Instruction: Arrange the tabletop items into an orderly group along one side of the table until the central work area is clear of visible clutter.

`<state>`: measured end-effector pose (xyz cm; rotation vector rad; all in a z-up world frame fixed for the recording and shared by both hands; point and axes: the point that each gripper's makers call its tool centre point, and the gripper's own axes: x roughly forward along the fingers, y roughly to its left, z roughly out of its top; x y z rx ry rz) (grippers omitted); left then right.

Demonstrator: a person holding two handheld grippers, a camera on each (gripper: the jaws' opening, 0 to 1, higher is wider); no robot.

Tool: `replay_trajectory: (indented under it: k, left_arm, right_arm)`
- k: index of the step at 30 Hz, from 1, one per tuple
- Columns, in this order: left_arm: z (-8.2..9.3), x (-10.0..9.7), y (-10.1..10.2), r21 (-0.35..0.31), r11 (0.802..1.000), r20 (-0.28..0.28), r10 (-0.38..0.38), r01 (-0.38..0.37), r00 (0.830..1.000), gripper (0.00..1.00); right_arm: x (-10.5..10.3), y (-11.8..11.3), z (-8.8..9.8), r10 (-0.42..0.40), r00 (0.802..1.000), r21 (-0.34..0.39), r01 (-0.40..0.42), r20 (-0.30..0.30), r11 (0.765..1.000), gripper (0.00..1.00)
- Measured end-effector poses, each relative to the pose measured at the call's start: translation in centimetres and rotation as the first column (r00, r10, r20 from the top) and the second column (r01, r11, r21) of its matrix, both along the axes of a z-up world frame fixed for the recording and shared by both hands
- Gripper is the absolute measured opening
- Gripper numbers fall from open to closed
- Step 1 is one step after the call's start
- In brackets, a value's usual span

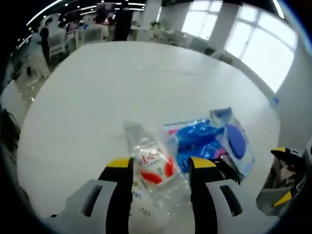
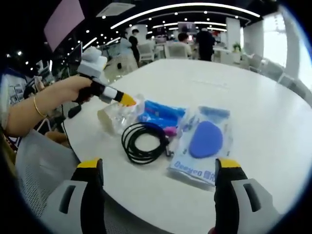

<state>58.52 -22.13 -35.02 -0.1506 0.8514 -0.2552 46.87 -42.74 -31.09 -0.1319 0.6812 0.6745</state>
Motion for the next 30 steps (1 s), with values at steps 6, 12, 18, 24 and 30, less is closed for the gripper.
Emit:
replay_trajectory:
  k: [6,12,18,24,30]
  left_arm:
    - [-1.0,0.4,0.6,0.031,0.999,-0.035,0.032,-0.030,0.999,0.39]
    - [-1.7,0.6,0.9,-0.009,0.995,-0.082,0.098,-0.099,0.992,0.38]
    - [-2.2,1.3,0.9,-0.018,0.989,-0.119,0.146,-0.150,0.982,0.39]
    - [-2.3,1.9,0.6,-0.013,0.985,-0.106,0.170,-0.172,0.980,0.39]
    - [-1.7,2.3,0.4,-0.012,0.984,-0.064,0.177,-0.179,0.982,0.33]
  right_arm:
    - [-0.1,0.0,-0.1,0.006,1.000,-0.006,-0.006,-0.001,1.000,0.94]
    - [-0.1,0.0,-0.1,0.005,1.000,-0.008,-0.005,0.000,1.000,0.94]
    - [-0.1,0.0,-0.1,0.006,1.000,-0.010,-0.006,0.002,1.000,0.93]
    - [-0.1,0.0,0.0,0.009,1.000,-0.012,-0.009,0.005,1.000,0.93]
    - [0.0,-0.1,0.0,0.002,1.000,-0.009,-0.002,0.004,1.000,0.93]
